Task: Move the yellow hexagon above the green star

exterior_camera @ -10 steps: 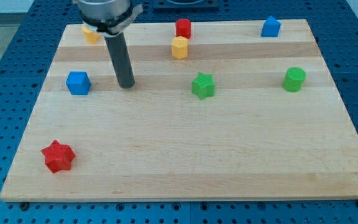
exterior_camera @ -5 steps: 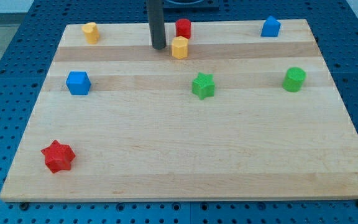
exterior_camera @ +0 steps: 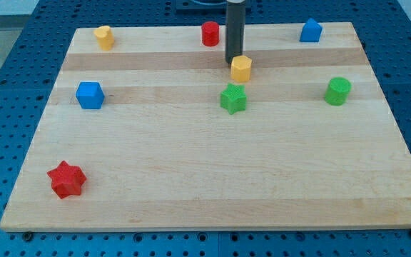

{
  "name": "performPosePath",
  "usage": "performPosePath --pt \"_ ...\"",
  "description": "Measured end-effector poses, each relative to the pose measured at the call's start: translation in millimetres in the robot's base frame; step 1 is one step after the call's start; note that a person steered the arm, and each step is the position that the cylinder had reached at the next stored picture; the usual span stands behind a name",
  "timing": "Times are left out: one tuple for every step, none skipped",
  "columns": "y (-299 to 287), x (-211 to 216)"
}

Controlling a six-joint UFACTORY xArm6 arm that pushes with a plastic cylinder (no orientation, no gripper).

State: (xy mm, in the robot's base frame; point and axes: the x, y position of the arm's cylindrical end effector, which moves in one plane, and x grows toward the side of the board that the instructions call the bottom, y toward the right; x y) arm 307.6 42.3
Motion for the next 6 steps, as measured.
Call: performPosePath --pt "18 13" --pt "45 14" --pt "58 27" --pt "58 25" --pt "57 15" --pt "56 34"
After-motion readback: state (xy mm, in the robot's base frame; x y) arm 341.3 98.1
